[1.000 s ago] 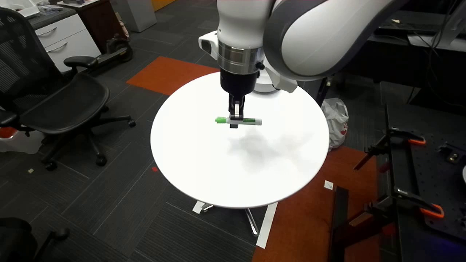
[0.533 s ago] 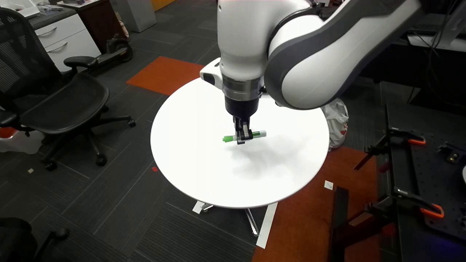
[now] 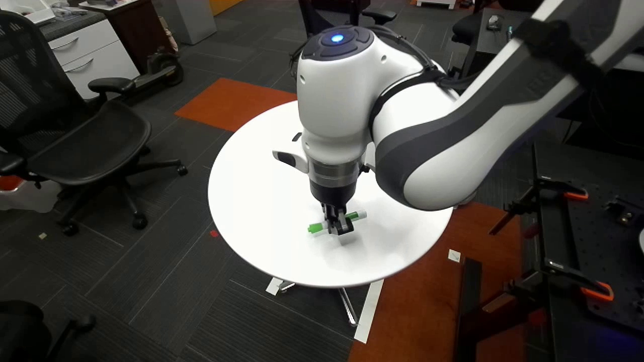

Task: Remove the green marker from the grey bowl and put it on the table

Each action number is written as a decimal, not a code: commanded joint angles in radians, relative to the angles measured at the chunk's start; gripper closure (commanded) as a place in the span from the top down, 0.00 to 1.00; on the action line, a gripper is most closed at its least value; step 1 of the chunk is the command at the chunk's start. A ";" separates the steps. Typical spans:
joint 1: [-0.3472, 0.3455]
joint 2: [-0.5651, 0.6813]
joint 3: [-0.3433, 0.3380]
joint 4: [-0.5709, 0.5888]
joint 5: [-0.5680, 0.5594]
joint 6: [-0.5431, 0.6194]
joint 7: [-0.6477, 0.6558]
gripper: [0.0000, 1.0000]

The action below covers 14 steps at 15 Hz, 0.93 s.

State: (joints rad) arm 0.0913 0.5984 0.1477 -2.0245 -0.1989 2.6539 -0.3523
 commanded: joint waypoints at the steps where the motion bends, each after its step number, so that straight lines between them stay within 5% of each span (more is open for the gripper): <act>1: 0.008 0.009 0.006 0.002 -0.021 0.045 -0.012 0.05; 3: 0.006 0.013 0.012 0.005 -0.017 0.047 -0.018 0.05; 4: 0.006 0.012 0.015 0.006 -0.013 0.043 -0.017 0.44; 5: 0.004 0.012 0.018 0.007 -0.011 0.041 -0.019 0.46; 12: -0.002 -0.017 0.026 0.003 -0.006 0.060 -0.021 0.96; 14: -0.007 -0.019 0.031 0.006 -0.002 0.067 -0.025 1.00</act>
State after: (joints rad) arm 0.1012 0.6029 0.1625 -2.0079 -0.2012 2.7001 -0.3527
